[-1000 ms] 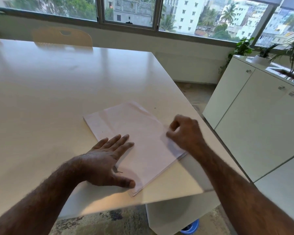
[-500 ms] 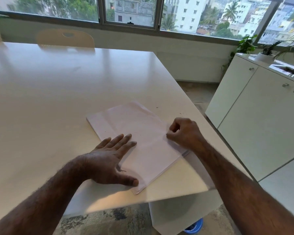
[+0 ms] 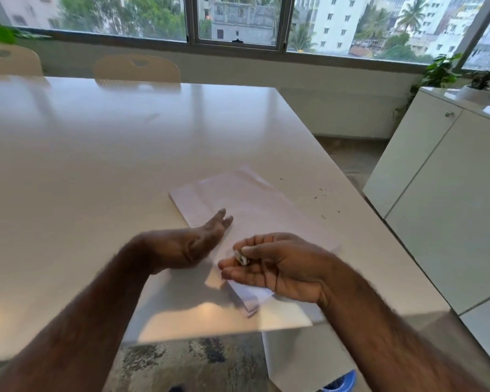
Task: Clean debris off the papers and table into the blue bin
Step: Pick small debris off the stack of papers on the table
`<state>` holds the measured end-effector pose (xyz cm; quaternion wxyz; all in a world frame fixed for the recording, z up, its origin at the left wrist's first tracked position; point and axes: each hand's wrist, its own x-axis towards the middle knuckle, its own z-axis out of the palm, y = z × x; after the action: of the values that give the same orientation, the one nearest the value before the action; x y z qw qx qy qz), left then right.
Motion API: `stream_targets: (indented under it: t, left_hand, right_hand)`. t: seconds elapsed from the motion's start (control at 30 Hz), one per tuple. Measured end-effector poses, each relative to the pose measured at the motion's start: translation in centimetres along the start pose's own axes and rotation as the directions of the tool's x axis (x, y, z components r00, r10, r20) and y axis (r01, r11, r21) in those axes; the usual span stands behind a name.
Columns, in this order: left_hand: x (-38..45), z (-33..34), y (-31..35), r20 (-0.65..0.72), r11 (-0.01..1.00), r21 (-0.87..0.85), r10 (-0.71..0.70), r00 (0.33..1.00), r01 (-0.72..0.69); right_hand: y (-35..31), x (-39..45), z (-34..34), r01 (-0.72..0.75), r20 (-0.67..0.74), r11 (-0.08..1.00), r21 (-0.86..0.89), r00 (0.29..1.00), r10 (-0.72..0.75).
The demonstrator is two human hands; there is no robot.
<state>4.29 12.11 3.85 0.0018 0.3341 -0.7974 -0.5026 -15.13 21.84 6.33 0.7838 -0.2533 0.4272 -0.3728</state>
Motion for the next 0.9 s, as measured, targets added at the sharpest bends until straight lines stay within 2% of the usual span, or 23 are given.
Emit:
stream_targets:
  t: [0.07, 0.1, 0.17, 0.2, 0.23, 0.27, 0.33, 0.4, 0.43, 0.47, 0.5, 0.53, 0.57, 0.6, 0.63, 0.67, 0.7, 0.73, 0.77, 0.8, 0.83, 0.87, 0.9]
  left_hand:
    - [0.0, 0.1, -0.1, -0.027, 0.988, -0.154, -0.031, 0.999, 0.027]
    - [0.0, 0.2, -0.2, -0.026, 0.984, -0.177, -0.037, 0.999, 0.032]
    - [0.2, 0.2, -0.3, -0.021, 0.975, -0.22, -0.036, 0.999, 0.031]
    - [0.2, 0.2, -0.3, -0.024, 0.972, -0.235, -0.032, 0.999, 0.025]
    - [0.3, 0.2, -0.3, -0.026, 0.969, -0.247, -0.024, 0.999, 0.017]
    - [0.4, 0.1, -0.4, -0.026, 0.964, -0.266, -0.023, 0.999, 0.015]
    - [0.4, 0.0, -0.5, -0.024, 0.955, -0.295, -0.036, 0.999, 0.028]
    - [0.4, -0.3, -0.7, -0.021, 0.961, -0.275, -0.036, 0.999, 0.029]
    - [0.3, -0.3, -0.7, -0.021, 0.966, -0.257, -0.033, 0.999, 0.026]
    - [0.3, -0.3, -0.6, -0.023, 0.969, -0.246, -0.032, 0.999, 0.026]
    - [0.3, -0.2, -0.5, -0.028, 0.97, -0.24, -0.034, 0.999, 0.026]
    - [0.4, -0.1, -0.6, -0.034, 0.971, -0.237, -0.035, 0.999, 0.026]
    - [0.4, -0.1, -0.6, -0.04, 0.971, -0.236, -0.036, 0.999, 0.025]
    - [0.5, 0.1, -0.7, -0.042, 0.971, -0.238, -0.037, 0.998, 0.026]
    - [0.4, 0.1, -0.8, -0.052, 0.973, -0.232, -0.035, 0.998, 0.022]
    - [0.4, 0.1, -0.8, -0.072, 0.978, -0.208, -0.026, 0.997, 0.011]
    - [0.4, 0.1, -0.8, -0.095, 0.985, -0.175, -0.02, 0.995, 0.003]
    - [0.3, 0.0, -0.6, -0.113, 0.991, -0.132, -0.019, 0.993, 0.004]
    - [0.3, 0.2, -0.5, -0.122, 0.996, -0.089, -0.019, 0.992, 0.008]
    - [0.3, 0.3, -0.3, -0.129, 0.999, -0.046, -0.009, 0.992, 0.003]
    - [0.3, 0.4, 0.0, -0.129, 1.0, -0.003, 0.009, 0.992, -0.009]
    - [0.4, 0.5, 0.1, -0.129, 0.999, 0.04, 0.024, 0.991, -0.019]
    - [0.5, 0.6, 0.2, -0.125, 0.996, 0.087, 0.035, 0.992, -0.024]
  right_hand:
    - [0.6, 0.4, 0.3, -0.076, 0.045, 0.997, 0.027, 0.996, 0.074]
    - [0.7, 0.9, 0.4, -0.069, 0.012, 0.997, 0.039, 0.998, 0.069]
    - [0.2, 1.7, 0.2, 0.069, -0.205, 0.997, 0.046, 0.977, -0.059]
    - [-0.3, 1.8, 0.1, 0.165, -0.344, 0.986, 0.024, 0.928, -0.147]
    - [-0.7, 1.8, -0.1, 0.239, -0.431, 0.971, 0.002, 0.876, -0.215]
    - [-0.8, 1.7, -0.2, 0.259, -0.439, 0.966, 0.004, 0.868, -0.231]
    - [-0.1, 1.0, 0.1, 0.102, -0.24, 0.995, 0.012, 0.966, -0.097]
    - [1.2, 0.9, 0.5, -0.107, -0.026, 0.991, -0.077, 0.994, 0.106]
    - [1.2, 1.2, 0.5, -0.118, -0.018, 0.99, -0.077, 0.993, 0.117]
    - [0.9, 1.9, 0.1, -0.059, -0.085, 0.998, -0.019, 0.995, 0.058]
    - [0.3, 2.8, -0.8, 0.07, -0.227, 0.997, 0.042, 0.972, -0.059]
    - [-0.5, 3.7, -1.7, 0.238, -0.417, 0.971, 0.033, 0.886, -0.204]
    - [-1.7, 4.3, -2.6, 0.37, -0.581, 0.927, -0.056, 0.743, -0.331]
    - [-2.5, 4.5, -3.2, 0.444, -0.656, 0.884, -0.146, 0.626, -0.423]
    - [-2.7, 4.6, -3.7, 0.474, -0.666, 0.866, -0.159, 0.597, -0.449]
    - [-2.5, 4.2, -3.3, 0.458, -0.627, 0.882, -0.113, 0.656, -0.421]
    - [-2.0, 3.7, -2.7, 0.381, -0.516, 0.923, -0.048, 0.782, -0.35]
    - [-1.4, 3.0, -1.7, 0.235, -0.365, 0.972, -0.013, 0.904, -0.224]
    - [-0.6, 2.5, -1.0, 0.09, -0.215, 0.996, -0.025, 0.972, -0.093]
    - [-0.3, 2.5, -0.9, 0.007, -0.138, 0.999, -0.04, 0.99, -0.012]
    - [-0.5, 2.7, -1.3, 0.013, -0.131, 1.0, 0.002, 0.991, -0.013]
    - [-1.2, 3.3, -2.2, 0.102, -0.215, 0.991, 0.082, 0.973, -0.082]
    - [-2.3, 4.0, -3.5, 0.242, -0.349, 0.957, 0.161, 0.921, -0.175]
